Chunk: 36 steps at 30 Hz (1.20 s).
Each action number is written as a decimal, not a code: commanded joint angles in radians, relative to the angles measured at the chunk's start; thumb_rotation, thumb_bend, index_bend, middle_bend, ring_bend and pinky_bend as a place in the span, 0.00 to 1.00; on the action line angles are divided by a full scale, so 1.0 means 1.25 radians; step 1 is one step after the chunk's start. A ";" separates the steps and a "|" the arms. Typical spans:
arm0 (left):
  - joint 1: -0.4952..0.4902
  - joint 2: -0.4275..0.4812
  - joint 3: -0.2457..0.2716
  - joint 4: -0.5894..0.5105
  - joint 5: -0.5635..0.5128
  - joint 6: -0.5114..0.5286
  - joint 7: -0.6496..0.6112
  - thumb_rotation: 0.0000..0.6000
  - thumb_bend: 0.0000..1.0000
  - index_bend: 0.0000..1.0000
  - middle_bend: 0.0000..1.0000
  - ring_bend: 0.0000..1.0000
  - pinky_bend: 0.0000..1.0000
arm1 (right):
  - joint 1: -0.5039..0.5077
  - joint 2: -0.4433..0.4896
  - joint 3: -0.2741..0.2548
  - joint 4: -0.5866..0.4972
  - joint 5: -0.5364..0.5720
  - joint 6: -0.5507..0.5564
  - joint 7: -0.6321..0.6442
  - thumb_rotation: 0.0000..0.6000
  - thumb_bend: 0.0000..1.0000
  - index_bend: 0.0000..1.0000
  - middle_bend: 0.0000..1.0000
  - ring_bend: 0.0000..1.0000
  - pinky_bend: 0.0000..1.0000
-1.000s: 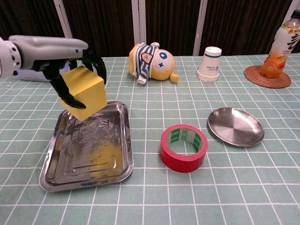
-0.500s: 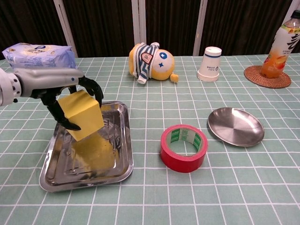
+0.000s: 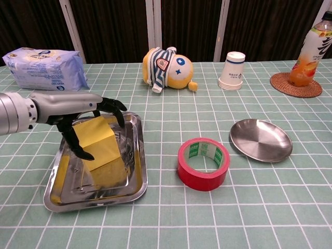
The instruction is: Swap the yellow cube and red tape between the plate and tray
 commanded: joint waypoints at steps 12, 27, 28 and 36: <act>0.106 0.152 -0.030 -0.167 0.193 0.229 -0.114 1.00 0.11 0.24 0.00 0.00 0.14 | 0.001 0.004 -0.002 0.000 -0.003 -0.003 -0.005 1.00 0.08 0.00 0.00 0.02 0.00; 0.450 0.096 0.137 0.062 0.454 0.721 -0.250 1.00 0.11 0.23 0.00 0.00 0.14 | 0.180 0.033 -0.051 -0.037 -0.190 -0.237 0.034 1.00 0.08 0.00 0.00 0.00 0.00; 0.455 0.092 0.136 0.078 0.450 0.722 -0.272 1.00 0.11 0.23 0.00 0.00 0.14 | 0.198 0.038 -0.047 -0.057 -0.188 -0.262 0.020 1.00 0.07 0.00 0.00 0.00 0.00; 0.455 0.092 0.128 0.101 0.452 0.687 -0.329 1.00 0.11 0.22 0.00 0.00 0.14 | 0.318 -0.005 0.011 -0.152 -0.075 -0.422 -0.107 1.00 0.07 0.00 0.00 0.00 0.00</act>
